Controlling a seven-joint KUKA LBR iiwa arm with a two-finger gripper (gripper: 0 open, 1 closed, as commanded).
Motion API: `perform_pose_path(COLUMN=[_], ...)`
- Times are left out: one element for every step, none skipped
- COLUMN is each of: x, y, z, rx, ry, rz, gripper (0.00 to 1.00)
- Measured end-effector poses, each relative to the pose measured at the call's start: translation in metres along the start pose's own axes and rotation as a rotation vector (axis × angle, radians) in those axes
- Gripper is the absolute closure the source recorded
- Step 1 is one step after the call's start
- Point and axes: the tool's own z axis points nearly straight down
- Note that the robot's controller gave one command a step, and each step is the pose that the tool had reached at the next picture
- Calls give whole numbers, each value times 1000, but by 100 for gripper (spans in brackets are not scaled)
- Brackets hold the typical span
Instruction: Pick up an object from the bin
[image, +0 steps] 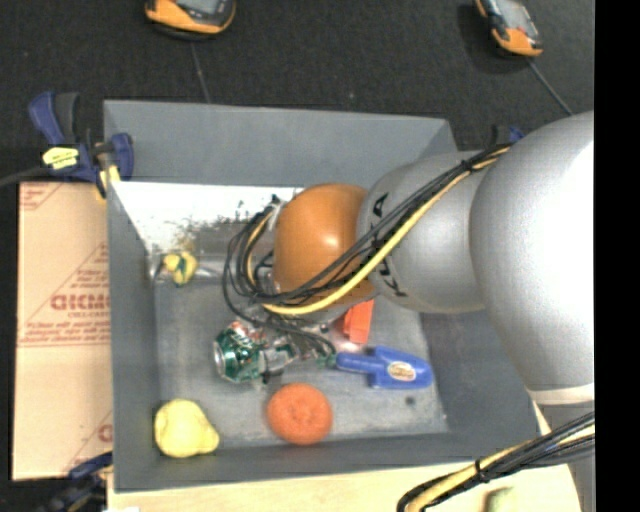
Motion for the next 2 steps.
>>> perform_pose_path(x=[0, 0], y=[0, 0], z=[-26, -70], rx=[0, 0], ry=[2, 6], rz=[2, 4], gripper=[100, 100])
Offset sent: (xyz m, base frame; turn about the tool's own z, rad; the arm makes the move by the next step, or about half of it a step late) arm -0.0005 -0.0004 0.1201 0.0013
